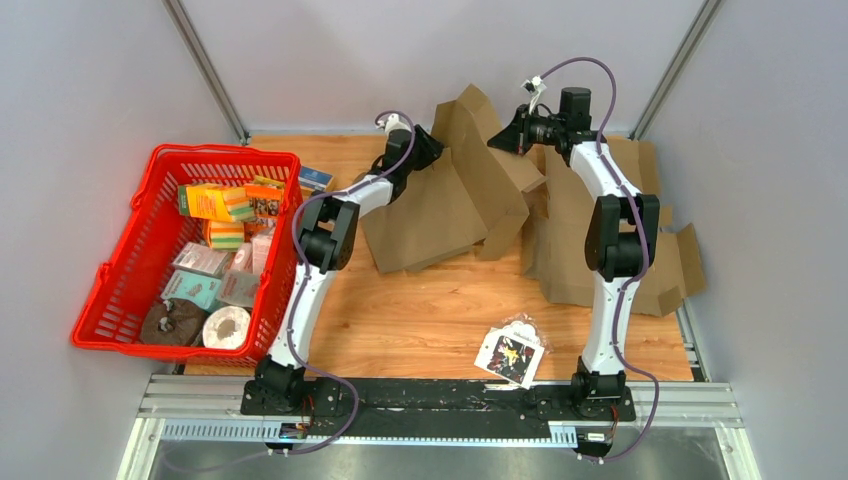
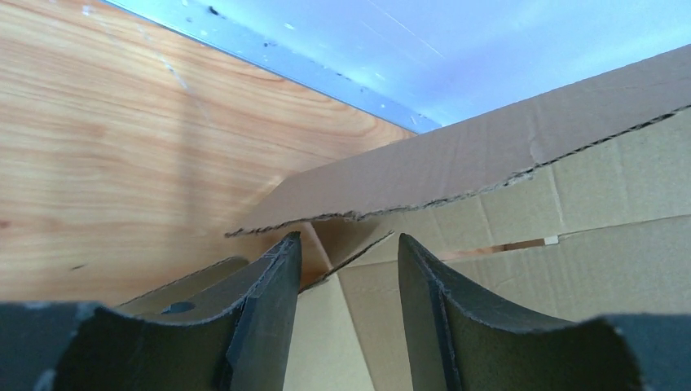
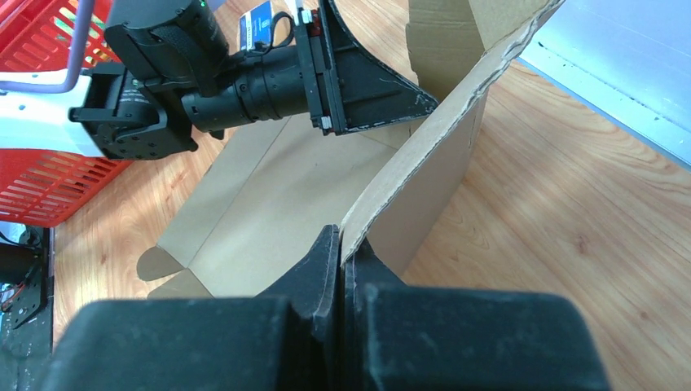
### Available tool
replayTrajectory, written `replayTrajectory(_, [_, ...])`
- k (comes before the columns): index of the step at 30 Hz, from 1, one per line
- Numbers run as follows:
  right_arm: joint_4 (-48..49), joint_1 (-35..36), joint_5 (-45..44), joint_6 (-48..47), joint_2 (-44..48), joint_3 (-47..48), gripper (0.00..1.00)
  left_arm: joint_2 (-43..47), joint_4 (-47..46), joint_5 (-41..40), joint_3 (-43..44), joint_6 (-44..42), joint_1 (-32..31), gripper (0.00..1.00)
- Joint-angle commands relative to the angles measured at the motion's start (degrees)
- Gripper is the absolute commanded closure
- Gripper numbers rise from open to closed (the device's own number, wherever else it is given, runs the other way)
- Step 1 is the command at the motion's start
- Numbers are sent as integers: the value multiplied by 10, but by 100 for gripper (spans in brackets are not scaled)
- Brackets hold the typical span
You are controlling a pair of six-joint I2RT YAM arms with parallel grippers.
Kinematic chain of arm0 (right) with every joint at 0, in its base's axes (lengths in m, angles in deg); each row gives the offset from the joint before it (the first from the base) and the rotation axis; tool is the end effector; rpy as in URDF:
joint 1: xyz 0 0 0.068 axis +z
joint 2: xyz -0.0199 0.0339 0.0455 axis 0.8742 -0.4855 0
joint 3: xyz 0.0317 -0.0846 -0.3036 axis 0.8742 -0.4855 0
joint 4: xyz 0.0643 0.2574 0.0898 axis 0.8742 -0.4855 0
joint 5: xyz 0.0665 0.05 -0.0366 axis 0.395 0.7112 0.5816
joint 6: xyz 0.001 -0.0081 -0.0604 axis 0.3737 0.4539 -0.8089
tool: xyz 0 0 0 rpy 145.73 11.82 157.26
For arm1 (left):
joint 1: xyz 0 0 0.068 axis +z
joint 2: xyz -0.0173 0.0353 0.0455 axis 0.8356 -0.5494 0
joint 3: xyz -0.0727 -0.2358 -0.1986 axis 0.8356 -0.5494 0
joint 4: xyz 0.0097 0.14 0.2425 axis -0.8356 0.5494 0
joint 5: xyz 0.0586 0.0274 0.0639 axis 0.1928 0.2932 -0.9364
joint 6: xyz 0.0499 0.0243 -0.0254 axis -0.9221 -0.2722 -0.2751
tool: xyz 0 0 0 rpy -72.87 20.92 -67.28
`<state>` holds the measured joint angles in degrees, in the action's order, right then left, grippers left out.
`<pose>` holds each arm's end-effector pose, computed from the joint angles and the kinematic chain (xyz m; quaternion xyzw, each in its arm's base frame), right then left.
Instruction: Fold the paper box
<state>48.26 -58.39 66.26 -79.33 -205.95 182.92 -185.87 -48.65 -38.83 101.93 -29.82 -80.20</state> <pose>0.5585 0.0645 0.2962 -0.2783 0.7375 0.4373 0.4329 0.5922 -0.2575 0.1603 -0.1936 0.7680 -0.3693 0.4862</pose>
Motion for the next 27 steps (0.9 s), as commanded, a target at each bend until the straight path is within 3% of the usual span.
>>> replayTrajectory(1, [-34, 9, -14, -44, -10, -26, 100, -33, -39, 45, 44, 27, 1, 44])
replayTrajectory(5, [-29, 9, -10, -38, -8, -25, 100, -43, -41, 57, 59, 32, 2, 44])
replayTrajectory(11, [-29, 8, -12, -30, -16, -17, 100, -12, -97, 103, 6, 20, 2, 54])
replayTrajectory(16, [-29, 11, -19, -30, -6, -30, 100, 4, -150, 160, -25, 38, 2, 46])
replayTrajectory(22, [-31, 11, -23, -33, 6, -40, 100, -3, -193, 200, -49, 94, 5, 45])
replayTrajectory(27, [-34, 12, -32, -35, 12, -47, 100, 9, -167, 202, -80, 104, 4, 47])
